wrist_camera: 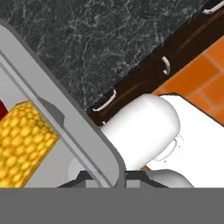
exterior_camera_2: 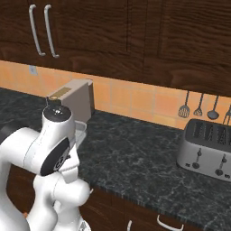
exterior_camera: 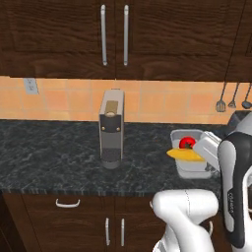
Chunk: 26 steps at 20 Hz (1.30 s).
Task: Take the meat container that has the fish and place it on the second highest rack of the freezer. Then take the vegetable container that has the corn and tomato and place it on the highest rack of the freezer.
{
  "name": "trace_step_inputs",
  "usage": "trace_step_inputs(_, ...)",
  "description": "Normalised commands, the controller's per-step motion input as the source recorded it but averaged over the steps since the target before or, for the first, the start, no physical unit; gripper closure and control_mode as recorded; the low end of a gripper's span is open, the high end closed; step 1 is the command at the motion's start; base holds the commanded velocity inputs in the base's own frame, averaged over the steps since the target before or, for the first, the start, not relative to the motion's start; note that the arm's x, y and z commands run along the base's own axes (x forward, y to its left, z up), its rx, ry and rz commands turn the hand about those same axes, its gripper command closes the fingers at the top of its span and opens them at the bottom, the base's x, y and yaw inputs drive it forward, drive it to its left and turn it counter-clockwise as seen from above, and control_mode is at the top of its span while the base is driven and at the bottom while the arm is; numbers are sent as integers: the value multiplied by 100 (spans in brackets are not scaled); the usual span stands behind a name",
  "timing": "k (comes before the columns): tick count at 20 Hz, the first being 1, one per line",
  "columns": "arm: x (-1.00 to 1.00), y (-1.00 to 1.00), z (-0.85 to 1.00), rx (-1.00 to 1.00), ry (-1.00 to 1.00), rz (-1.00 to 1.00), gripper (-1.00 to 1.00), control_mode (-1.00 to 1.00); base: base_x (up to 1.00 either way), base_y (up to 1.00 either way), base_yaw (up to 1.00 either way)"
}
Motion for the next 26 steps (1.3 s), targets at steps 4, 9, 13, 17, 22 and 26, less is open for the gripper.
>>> trace_step_inputs(4, 0, 0, 0, 0, 0, 0, 100, 100, -100, -22, -12)
trace_step_inputs(9, 0, 0, 0, 0, 0, 0, 100, 100, -49, 5, -63)
trace_step_inputs(13, 0, 0, 0, 0, 0, 0, 100, 100, -11, 14, -80)
trace_step_inputs(17, 0, 0, 0, 0, 0, 0, 100, 100, -4, 5, -82)
trace_step_inputs(22, 0, 0, 0, 0, 0, 0, 100, 100, 2, 23, -87)
trace_step_inputs(26, 0, 0, 0, 0, 0, 0, 100, 100, 0, 28, -92)
